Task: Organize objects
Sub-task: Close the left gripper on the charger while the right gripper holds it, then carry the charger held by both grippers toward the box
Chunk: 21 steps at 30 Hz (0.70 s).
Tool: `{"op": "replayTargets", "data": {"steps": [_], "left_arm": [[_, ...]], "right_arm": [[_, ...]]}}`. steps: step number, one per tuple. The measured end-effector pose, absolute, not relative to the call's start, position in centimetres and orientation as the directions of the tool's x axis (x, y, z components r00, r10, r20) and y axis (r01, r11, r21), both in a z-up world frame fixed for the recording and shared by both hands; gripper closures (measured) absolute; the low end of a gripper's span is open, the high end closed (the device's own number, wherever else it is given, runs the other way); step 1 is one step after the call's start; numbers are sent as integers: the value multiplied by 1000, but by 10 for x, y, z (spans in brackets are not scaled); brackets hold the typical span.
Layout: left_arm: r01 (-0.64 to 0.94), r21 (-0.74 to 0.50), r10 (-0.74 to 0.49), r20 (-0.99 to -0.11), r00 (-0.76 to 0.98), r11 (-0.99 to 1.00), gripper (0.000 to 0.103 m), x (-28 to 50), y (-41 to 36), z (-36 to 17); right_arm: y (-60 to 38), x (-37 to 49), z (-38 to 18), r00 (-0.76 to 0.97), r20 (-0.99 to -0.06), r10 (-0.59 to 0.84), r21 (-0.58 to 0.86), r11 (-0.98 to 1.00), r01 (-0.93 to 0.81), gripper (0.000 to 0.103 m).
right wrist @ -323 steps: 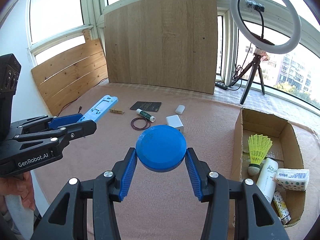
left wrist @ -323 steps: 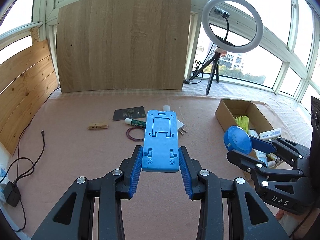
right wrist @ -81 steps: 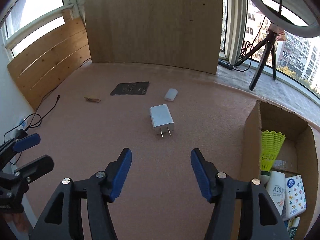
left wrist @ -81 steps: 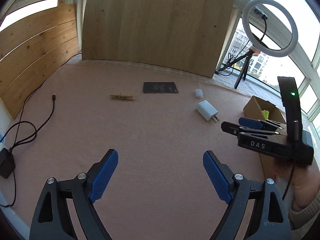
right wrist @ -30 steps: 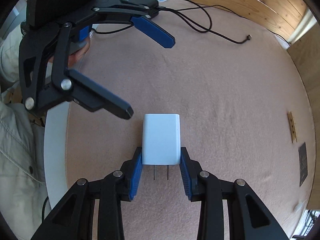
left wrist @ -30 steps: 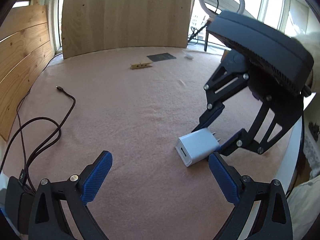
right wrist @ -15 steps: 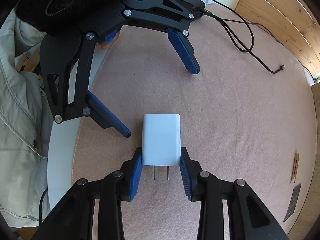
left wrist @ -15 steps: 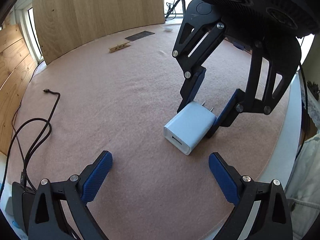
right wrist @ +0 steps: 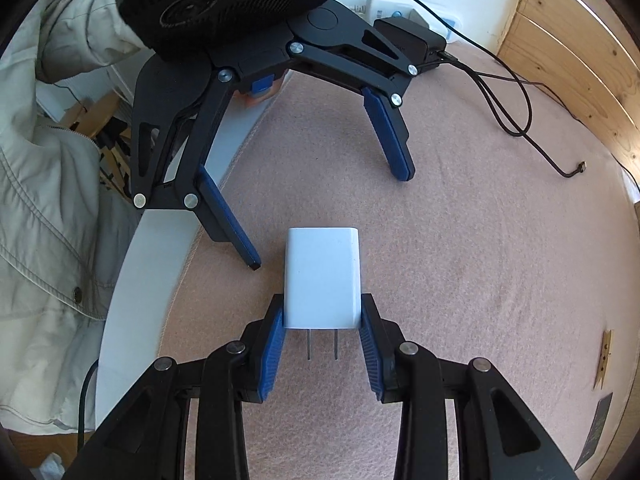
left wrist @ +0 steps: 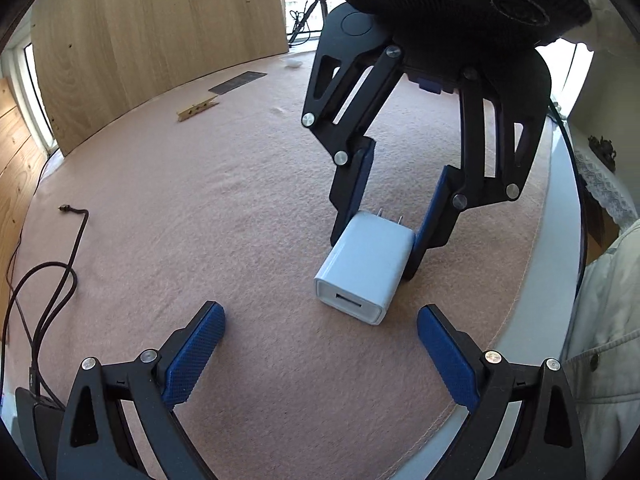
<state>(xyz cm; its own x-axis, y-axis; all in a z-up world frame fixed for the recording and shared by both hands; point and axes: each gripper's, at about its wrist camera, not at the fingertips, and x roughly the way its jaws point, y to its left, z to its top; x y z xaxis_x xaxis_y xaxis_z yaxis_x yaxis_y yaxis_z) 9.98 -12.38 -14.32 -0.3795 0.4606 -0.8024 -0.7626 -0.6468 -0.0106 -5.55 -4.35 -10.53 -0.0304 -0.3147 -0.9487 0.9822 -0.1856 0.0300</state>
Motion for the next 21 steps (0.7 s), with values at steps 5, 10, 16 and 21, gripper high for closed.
{"op": "replayTargets", "data": {"steps": [5, 10, 16, 21], "left_arm": [[-788, -26, 482, -803, -350, -616, 26, 99, -119, -141], [-824, -54, 519, -799, -303, -563, 51, 105, -117, -139], [-838, -67, 522, -808, -272, -541, 60, 112, -117, -137], [-850, -59, 527, -806, -269, -523, 61, 125, -106, -129]], "right_arm": [[-34, -53, -105, -8, -948, -318, 26, -100, 995, 71], [-22, -52, -105, 4, -940, -342, 33, -77, 996, 71], [-7, -51, -105, -8, -932, -363, 23, -82, 996, 71], [9, -39, -99, -20, -937, -348, 6, -75, 997, 71]]}}
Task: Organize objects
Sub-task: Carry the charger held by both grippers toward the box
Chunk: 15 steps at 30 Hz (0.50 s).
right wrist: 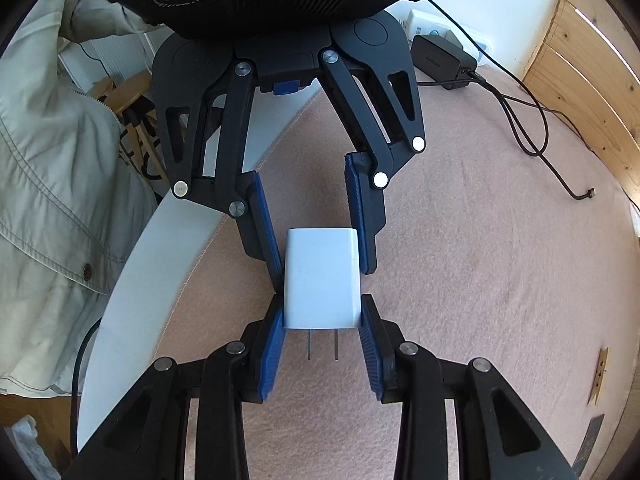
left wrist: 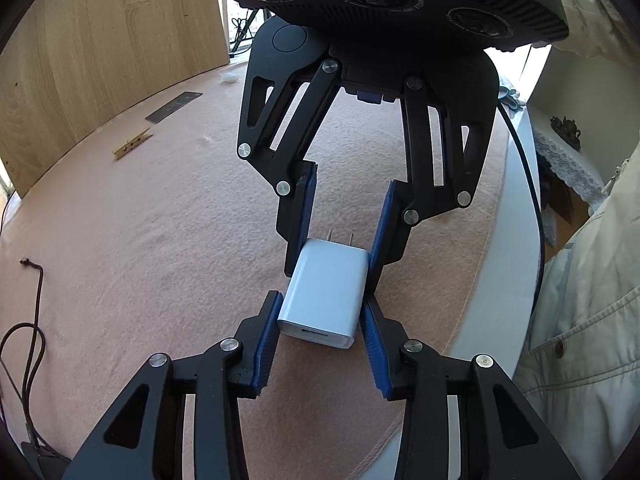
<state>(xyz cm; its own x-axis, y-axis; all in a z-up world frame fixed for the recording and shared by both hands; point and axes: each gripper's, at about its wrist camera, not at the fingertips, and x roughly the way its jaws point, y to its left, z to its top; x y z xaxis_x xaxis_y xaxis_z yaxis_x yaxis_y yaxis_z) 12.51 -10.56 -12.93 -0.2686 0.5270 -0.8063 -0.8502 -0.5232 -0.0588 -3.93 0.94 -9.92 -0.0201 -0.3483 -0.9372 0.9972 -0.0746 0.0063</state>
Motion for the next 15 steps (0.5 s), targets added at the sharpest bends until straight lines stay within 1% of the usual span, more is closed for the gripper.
{"op": "replayTargets", "data": {"steps": [6, 8, 12, 15], "left_arm": [[-880, -36, 568, -776, -274, -474, 61, 136, -94, -108], [-889, -30, 591, -757, -278, -457, 61, 129, -95, -97], [-912, -23, 642, -718, -270, -410, 61, 131, -87, -76], [-931, -14, 670, -699, -251, -364, 61, 137, -89, -64]], "right_arm": [[38, -25, -77, -56, -945, -323, -16, -124, 992, 71], [47, -26, -69, -77, -951, -299, -32, -152, 988, 71], [29, 9, -44, -113, -963, -246, -59, -218, 974, 71], [29, 12, -33, -122, -971, -206, -66, -260, 963, 71]]}}
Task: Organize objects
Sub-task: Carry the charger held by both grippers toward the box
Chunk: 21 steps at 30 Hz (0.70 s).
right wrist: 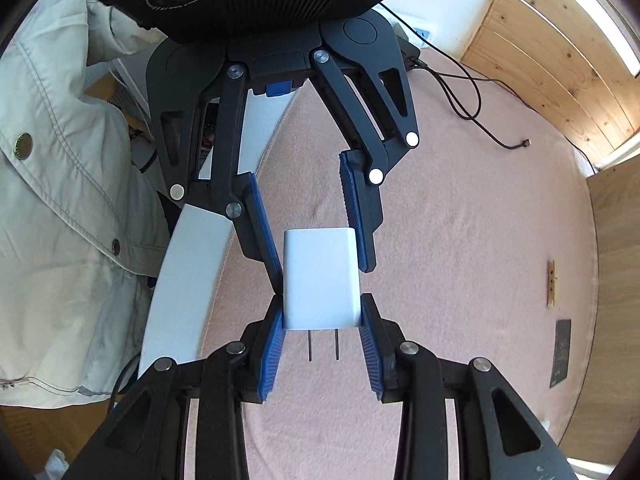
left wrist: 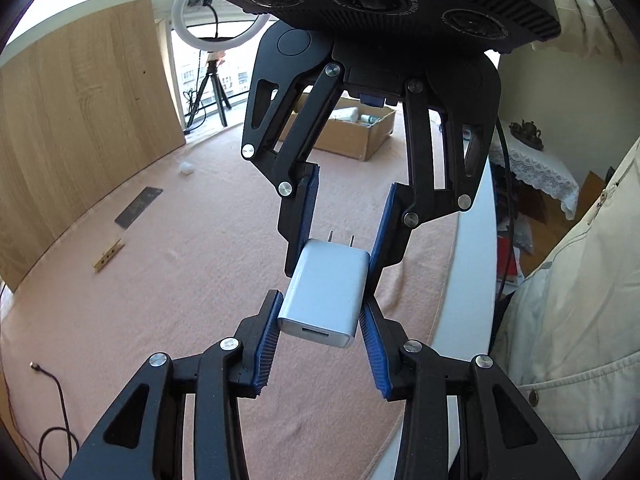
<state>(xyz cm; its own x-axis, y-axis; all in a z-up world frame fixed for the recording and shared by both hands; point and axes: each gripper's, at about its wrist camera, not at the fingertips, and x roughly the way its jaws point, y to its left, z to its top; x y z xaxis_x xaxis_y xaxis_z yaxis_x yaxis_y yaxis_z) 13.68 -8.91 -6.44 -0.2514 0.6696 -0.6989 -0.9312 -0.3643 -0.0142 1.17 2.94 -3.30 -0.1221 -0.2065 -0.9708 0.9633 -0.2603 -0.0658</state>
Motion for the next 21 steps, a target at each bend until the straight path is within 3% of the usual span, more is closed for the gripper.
{"op": "replayTargets", "data": {"steps": [13, 21], "left_arm": [[-973, 4, 745, -643, -178, -230, 61, 115, -37, -25], [-988, -14, 763, -636, -111, -155, 61, 98, -32, -36]], "right_arm": [[15, 9, -3, -133, -989, -58, -99, -393, 914, 71], [20, 8, -4, -110, -994, -22, -86, -472, 877, 71]]}}
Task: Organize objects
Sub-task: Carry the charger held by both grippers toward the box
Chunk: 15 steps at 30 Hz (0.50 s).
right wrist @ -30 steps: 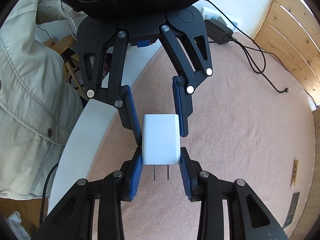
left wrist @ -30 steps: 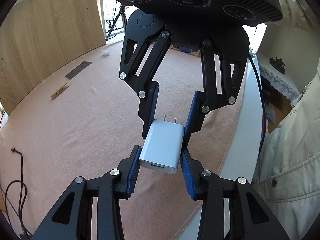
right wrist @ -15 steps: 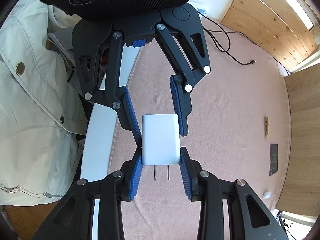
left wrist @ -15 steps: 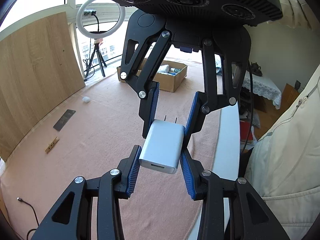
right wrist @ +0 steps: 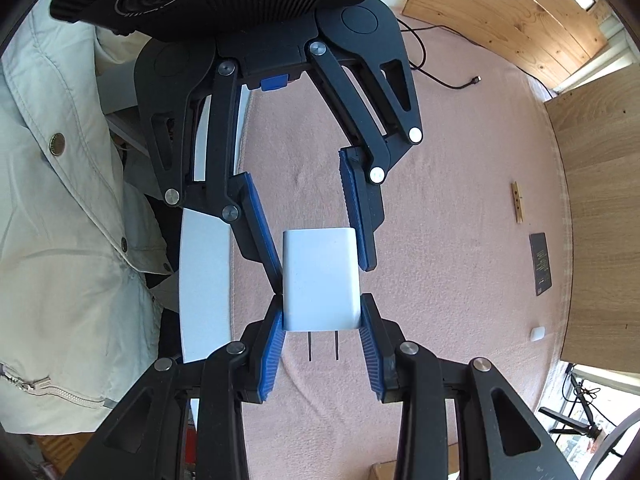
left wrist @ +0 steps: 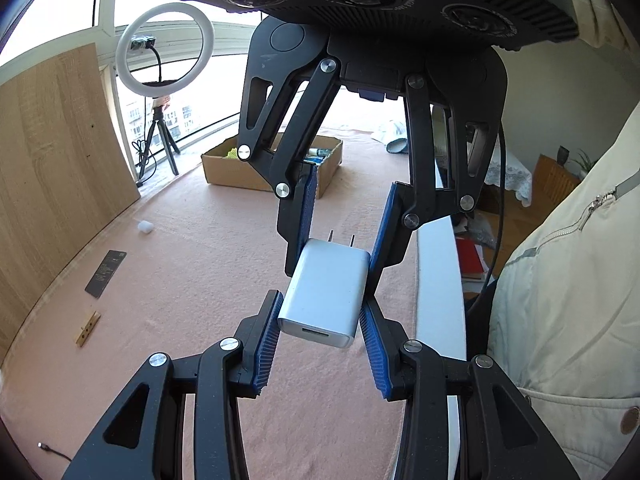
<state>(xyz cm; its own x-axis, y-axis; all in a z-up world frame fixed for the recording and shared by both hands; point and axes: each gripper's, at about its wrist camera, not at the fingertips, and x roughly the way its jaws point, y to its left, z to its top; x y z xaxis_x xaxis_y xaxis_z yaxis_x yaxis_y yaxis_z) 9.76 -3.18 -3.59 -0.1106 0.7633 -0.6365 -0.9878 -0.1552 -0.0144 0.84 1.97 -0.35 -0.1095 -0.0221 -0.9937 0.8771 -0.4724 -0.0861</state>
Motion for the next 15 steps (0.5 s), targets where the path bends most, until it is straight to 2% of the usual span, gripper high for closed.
{"op": "replayTargets", "data": {"steps": [15], "left_arm": [[-992, 6, 788, -606, -103, -125, 61, 93, -47, -41]], "right_arm": [[0, 0, -7, -117, -992, 42, -122, -503, 856, 71]]}}
